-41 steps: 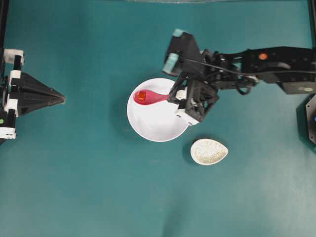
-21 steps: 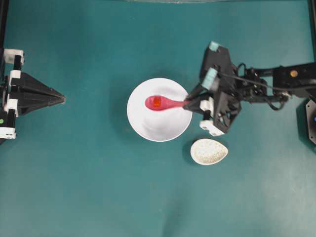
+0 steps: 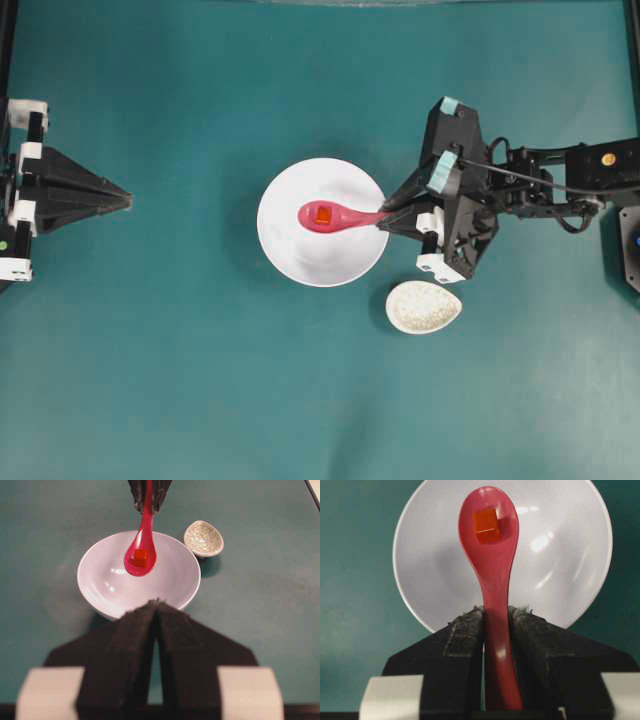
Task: Grip the spoon and scoop the red block from the bowl with right arm.
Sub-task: 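Lift the spoon carrying the red cube up and right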
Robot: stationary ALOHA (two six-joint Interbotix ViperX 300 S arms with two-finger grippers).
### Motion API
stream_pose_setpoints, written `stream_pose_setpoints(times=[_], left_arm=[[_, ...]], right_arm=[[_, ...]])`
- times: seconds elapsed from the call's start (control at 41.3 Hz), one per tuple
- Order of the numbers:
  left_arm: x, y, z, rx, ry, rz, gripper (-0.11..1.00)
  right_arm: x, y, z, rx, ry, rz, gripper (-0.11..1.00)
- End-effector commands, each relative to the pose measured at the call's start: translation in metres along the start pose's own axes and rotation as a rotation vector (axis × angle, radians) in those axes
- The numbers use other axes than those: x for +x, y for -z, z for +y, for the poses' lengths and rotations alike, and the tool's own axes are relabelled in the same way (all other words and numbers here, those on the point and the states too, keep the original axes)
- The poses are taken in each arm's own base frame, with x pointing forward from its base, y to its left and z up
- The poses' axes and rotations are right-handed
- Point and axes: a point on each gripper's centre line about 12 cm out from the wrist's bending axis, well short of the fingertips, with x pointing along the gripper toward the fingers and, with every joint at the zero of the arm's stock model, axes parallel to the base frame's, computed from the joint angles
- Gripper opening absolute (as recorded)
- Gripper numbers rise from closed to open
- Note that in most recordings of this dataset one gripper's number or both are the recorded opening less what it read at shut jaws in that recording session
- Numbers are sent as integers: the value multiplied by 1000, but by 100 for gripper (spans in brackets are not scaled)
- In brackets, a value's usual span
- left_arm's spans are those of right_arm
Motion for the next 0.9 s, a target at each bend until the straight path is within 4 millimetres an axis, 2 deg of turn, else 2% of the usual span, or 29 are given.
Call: stream_pose_setpoints(times=[0.0,0.339,0.556,0.871], left_arm=[[0,-12,-1,0,2,-29,0],[0,-12,-1,-1,2,-34,0],[0,-12,-1,0,2,-34,0],[0,-12,0,-2,1,-34,0]], right_arm=[[-13,-23,9,-6,-25,-65,24],[-34,-46,18,-10,-41,-59,24],[-56,-61,24,-11,-60,-99,24],[-75,-65,24,-5,-68,-135,24]])
